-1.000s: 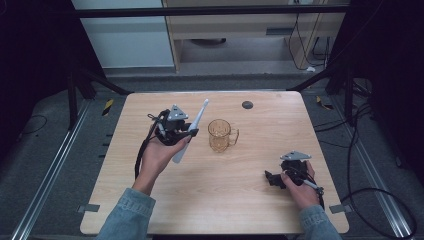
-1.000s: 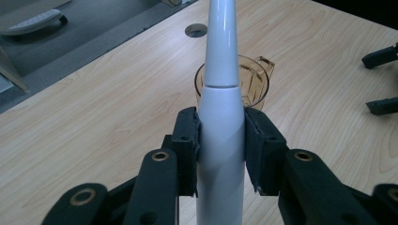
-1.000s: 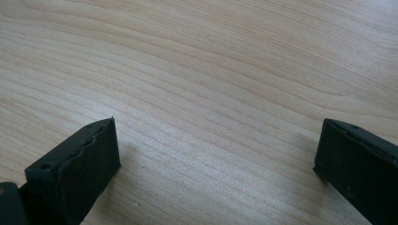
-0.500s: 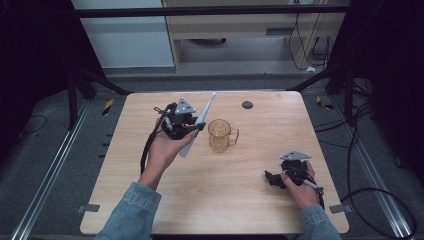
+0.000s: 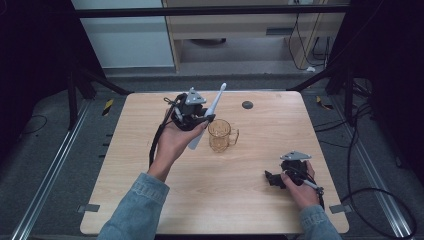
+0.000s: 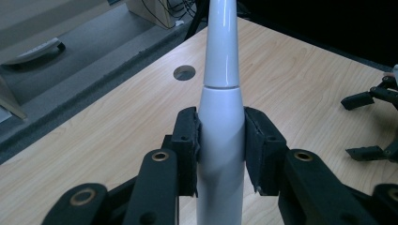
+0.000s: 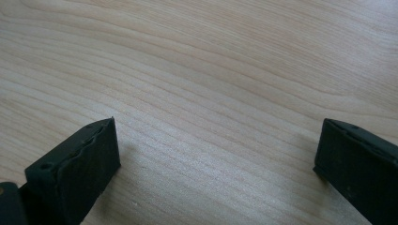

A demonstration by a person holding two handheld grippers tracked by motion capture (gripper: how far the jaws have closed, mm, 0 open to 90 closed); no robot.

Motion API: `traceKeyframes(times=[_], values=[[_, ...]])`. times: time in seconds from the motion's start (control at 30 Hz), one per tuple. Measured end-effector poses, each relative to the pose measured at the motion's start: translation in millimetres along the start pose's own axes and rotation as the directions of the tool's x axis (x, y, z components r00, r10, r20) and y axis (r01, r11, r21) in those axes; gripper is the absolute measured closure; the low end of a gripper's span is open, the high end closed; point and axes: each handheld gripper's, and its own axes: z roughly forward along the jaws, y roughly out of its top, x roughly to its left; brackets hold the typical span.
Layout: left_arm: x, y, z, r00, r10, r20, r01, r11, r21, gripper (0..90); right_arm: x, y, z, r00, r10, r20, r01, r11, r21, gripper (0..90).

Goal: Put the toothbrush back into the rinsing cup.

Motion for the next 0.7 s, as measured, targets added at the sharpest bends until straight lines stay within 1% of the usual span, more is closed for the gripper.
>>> traceKeyframes(times=[0.13, 0.23, 0.33, 0.4, 0.43, 0.57, 0.7], values=[[-0.9, 6.0, 0.8, 0.9999, 0.011, -0.002, -0.011, 0.9999, -0.004, 67.2, -0.1, 0.0, -0.2, 1.0000, -0.002, 0.001, 0.002, 1.000, 0.002, 0.3], [0.7, 11.0, 5.0, 0.9999, -0.010, 0.011, 0.010, 0.9999, -0.010, 67.2, -0.1, 0.0, 0.1, 1.0000, -0.002, 0.000, 0.002, 1.000, 0.000, 0.4], [3.4, 14.8, 8.0, 0.9999, -0.015, 0.002, 0.015, 0.9998, -0.011, 67.2, -0.1, 0.0, 0.1, 1.0000, -0.002, 0.001, 0.002, 1.000, 0.000, 0.4], [6.8, 18.6, 9.3, 0.9992, -0.038, 0.013, 0.039, 0.9989, -0.025, 67.2, -0.1, 0.0, 0.1, 1.0000, -0.002, 0.001, 0.002, 1.000, 0.000, 0.4], [8.1, 20.5, 9.9, 0.9989, -0.044, 0.014, 0.044, 0.9986, -0.029, 67.2, -0.2, 0.0, 0.1, 1.0000, -0.003, 0.001, 0.003, 1.000, 0.000, 0.4], [11.9, 27.8, 13.5, 0.9993, -0.037, 0.002, 0.037, 0.9990, -0.025, 67.2, -0.2, 0.0, 0.1, 1.0000, -0.003, 0.001, 0.003, 1.000, 0.000, 0.4], [14.9, 31.6, 13.5, 0.9991, -0.043, 0.000, 0.043, 0.9981, -0.043, 67.2, -0.2, 0.0, -0.1, 1.0000, -0.003, 0.002, 0.003, 1.000, 0.002, 0.4]])
